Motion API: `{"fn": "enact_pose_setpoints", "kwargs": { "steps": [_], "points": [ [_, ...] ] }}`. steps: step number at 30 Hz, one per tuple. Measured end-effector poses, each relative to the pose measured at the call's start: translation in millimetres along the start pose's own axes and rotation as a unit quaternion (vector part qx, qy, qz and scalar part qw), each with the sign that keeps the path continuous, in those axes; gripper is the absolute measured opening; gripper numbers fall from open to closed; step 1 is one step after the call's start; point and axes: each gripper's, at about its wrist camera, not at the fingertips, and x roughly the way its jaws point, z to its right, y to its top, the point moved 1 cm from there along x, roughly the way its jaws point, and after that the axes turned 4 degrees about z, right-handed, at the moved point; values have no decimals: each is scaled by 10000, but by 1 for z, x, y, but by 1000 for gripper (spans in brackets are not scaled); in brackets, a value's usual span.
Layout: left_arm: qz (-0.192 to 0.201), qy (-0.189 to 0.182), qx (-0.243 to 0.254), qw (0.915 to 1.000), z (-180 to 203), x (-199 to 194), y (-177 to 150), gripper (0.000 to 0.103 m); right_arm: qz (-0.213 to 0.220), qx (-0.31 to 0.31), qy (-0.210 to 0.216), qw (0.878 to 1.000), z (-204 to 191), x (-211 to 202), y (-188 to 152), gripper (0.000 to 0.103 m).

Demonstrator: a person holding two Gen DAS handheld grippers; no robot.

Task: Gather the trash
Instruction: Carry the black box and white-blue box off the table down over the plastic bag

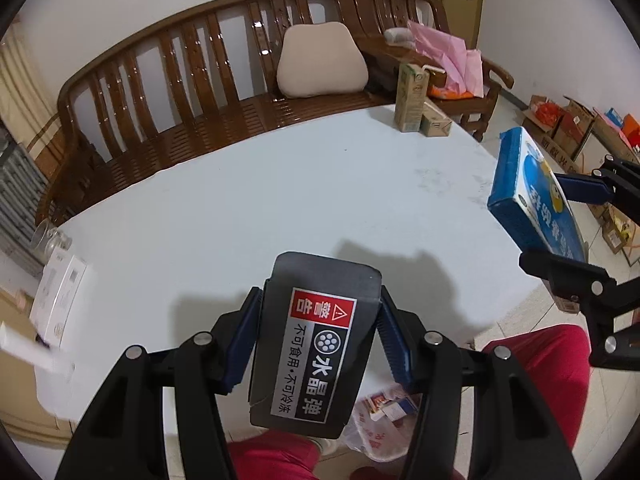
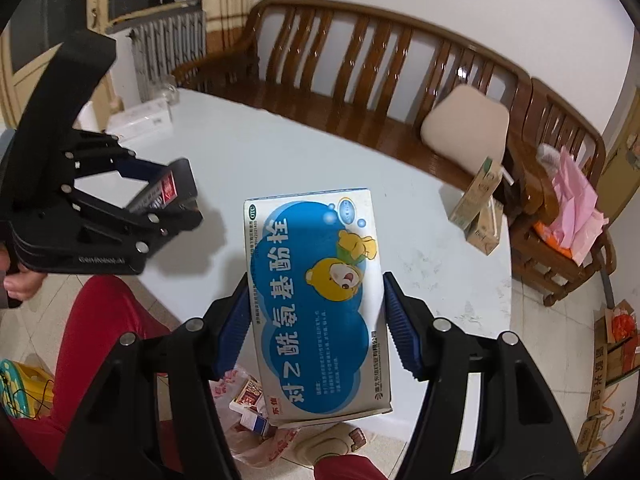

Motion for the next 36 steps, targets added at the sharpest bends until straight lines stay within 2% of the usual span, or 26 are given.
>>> {"fn": "enact_pose_setpoints", "kwargs": {
  "steps": [7,15,24,36],
  "points": [
    [52,22,110,9999,18,-31,-24,55,198,-110,-115,9997,-21,-46,-20,61],
    [176,-8,214,9996,37,-56,-54,55,361,-148,-145,9991,-41,-76,-46,62],
    [287,-25,311,9991,57,-67,-88,55,299,-258,-33,9992,-70,-84,-72,62],
    [128,-142,188,9996,64,-59,-118,55,190,-268,78,9994,-88,-81,-98,62]
  ]
}}
